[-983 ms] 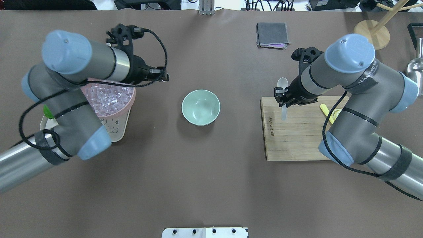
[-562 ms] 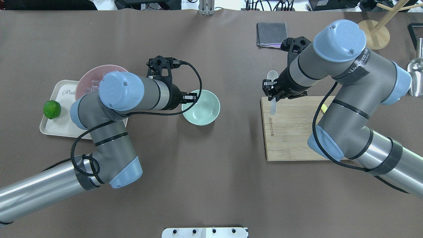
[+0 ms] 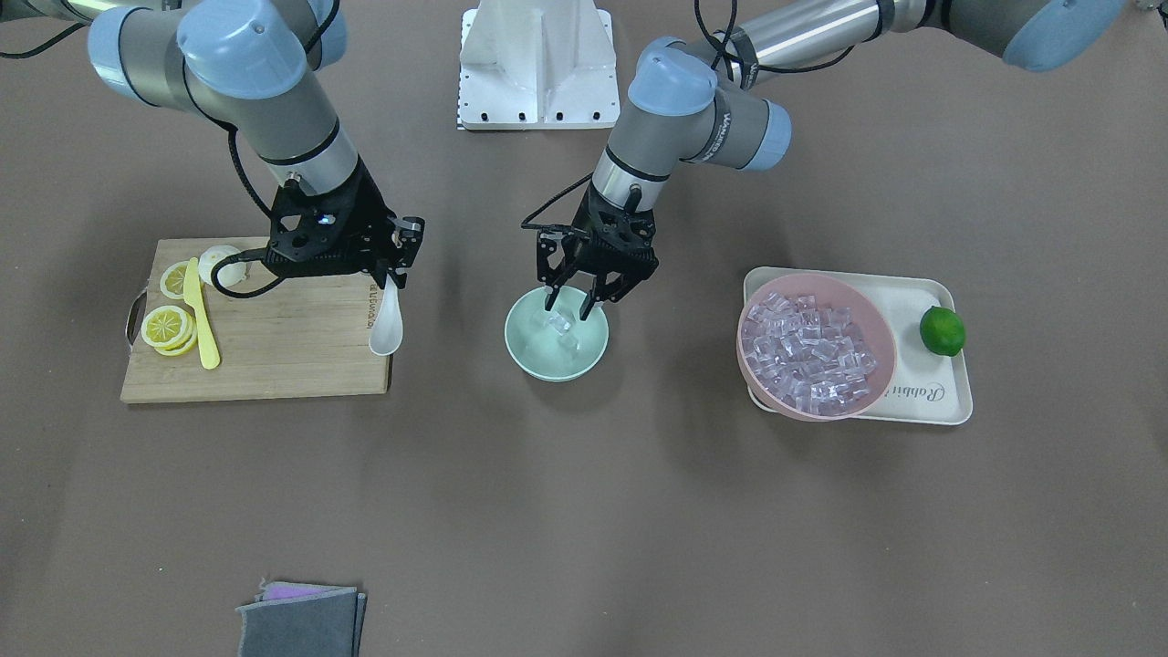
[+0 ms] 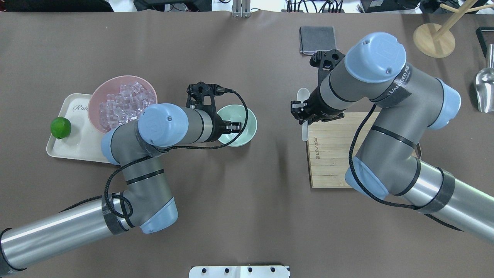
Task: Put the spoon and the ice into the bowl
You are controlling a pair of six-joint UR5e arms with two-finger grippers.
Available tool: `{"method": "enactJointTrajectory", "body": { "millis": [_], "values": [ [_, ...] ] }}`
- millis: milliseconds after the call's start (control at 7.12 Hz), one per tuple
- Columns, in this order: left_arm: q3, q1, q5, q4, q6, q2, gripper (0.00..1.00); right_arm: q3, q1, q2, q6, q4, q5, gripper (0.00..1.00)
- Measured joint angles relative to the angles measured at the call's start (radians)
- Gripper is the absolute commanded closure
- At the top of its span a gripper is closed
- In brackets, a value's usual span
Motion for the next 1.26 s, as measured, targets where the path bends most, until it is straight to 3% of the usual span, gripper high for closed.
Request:
{"method": "enactJointTrajectory", "body": {
  "millis": [140, 421, 843, 1264],
  "values": [
    [-0.039, -0.029, -0.023, 0.008, 0.026, 0.016, 0.02, -0.001, -0.025, 0.020, 0.000, -0.030, -0.019, 1.00],
    [-0.105, -0.169, -0.180, 0.041, 0.134, 0.061, 0.02, -0.010, -0.077, 0.068, -0.001, -0.078, -0.055, 1.00],
    [-0.138, -0.389, -0.423, 0.054, 0.307, 0.137, 0.02, -0.138, -0.122, 0.201, 0.000, -0.087, -0.088, 1.00],
    [-0.145, -0.491, -0.512, 0.054, 0.428, 0.195, 0.02, -0.251, -0.151, 0.302, 0.015, -0.082, -0.112, 1.00]
  ]
}}
